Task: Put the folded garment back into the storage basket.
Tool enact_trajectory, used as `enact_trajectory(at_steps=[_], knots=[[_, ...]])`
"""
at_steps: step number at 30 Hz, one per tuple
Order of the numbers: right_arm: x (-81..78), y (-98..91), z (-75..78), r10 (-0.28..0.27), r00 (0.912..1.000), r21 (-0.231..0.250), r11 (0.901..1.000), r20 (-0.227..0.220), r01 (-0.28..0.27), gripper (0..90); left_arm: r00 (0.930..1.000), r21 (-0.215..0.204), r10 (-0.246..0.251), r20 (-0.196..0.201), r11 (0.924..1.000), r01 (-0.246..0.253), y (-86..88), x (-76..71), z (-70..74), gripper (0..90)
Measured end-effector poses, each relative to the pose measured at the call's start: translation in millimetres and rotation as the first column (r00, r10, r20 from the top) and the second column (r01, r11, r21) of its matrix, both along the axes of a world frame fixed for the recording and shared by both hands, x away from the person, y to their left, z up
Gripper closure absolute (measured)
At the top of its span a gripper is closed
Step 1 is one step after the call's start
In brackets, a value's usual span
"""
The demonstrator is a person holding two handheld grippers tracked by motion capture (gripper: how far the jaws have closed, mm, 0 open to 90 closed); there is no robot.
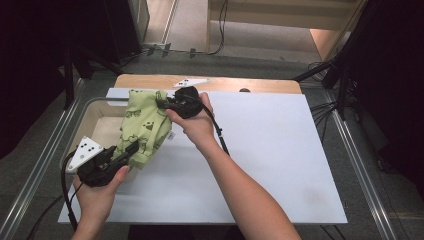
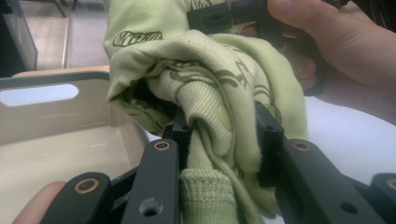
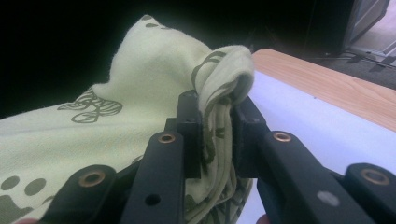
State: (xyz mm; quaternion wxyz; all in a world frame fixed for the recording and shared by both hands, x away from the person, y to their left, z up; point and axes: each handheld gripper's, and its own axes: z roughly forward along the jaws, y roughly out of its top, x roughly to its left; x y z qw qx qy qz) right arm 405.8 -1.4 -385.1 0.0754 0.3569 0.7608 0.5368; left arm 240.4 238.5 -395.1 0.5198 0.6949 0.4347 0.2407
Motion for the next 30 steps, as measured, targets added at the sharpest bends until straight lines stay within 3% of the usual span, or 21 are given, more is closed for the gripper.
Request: enact_trajectory(at_steps=[30], knots=[[14.8,75.9,6.4,0.066,0.9977,-0.033,0.9973,0.012,-0.066,74.2,0.9956,-0.011,0.094,-0.009,0.9955,-0.094,59.0,-2.0,-1.4,68.4]])
